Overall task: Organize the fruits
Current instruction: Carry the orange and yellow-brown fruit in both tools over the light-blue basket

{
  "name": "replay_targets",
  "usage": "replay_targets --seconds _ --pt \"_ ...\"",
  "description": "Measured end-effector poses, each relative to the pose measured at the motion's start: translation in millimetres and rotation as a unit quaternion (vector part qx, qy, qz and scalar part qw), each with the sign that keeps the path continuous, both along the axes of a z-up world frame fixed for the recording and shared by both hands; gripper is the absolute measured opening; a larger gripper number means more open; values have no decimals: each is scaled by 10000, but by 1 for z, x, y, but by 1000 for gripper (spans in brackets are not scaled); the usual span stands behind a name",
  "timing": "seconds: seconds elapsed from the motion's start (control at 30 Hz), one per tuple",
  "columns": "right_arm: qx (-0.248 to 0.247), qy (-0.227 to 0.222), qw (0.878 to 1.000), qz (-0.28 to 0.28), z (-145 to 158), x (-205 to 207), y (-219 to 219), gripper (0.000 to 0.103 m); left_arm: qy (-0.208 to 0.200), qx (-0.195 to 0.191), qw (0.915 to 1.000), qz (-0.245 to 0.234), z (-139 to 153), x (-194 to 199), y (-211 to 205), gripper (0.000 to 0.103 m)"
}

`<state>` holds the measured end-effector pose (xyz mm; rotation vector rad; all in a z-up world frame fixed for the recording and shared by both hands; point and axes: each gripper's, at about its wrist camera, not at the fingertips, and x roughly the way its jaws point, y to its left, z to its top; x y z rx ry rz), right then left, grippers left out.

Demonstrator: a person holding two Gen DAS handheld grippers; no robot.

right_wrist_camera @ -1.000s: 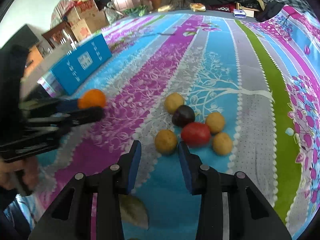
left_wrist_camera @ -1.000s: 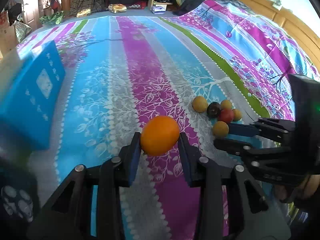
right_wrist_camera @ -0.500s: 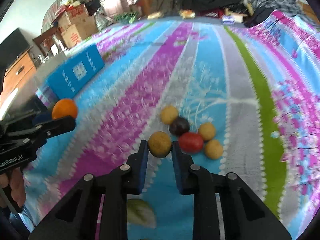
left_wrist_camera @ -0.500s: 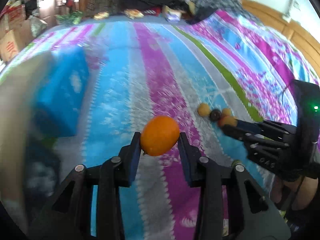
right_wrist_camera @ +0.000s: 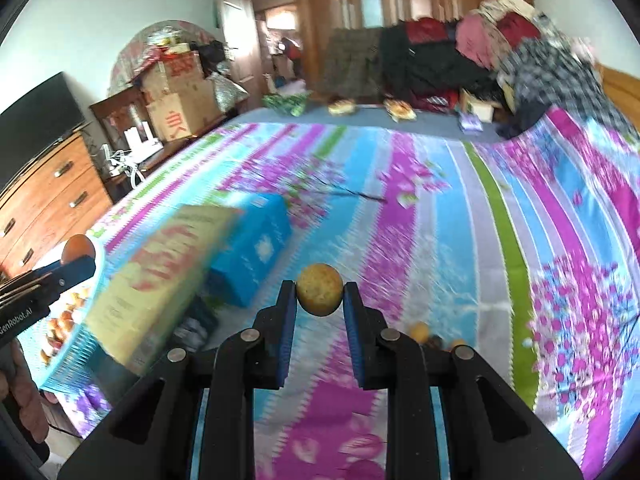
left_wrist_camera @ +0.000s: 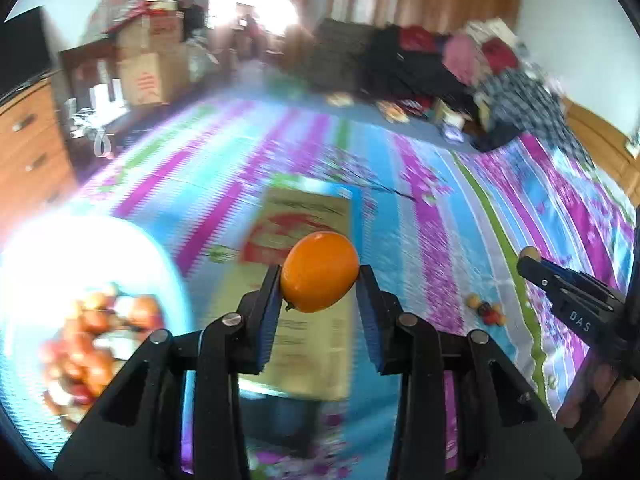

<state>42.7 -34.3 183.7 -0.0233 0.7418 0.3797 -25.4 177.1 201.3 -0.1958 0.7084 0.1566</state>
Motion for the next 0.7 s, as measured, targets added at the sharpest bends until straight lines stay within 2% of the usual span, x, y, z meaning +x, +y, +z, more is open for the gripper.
replay_targets --seconds 0.17,0.33,0.7 --pt "13 -212 9986 487 39 -17 63 27 -140 -40 9988 464 19 -28 42 38" --pt "54 -313 9952 922 63 -37 128 27 -243 -32 9958 882 28 -57 79 38" --pt "48 -204 9850 1712 74 -67 250 27 -177 -132 9863 1632 29 -109 155 38"
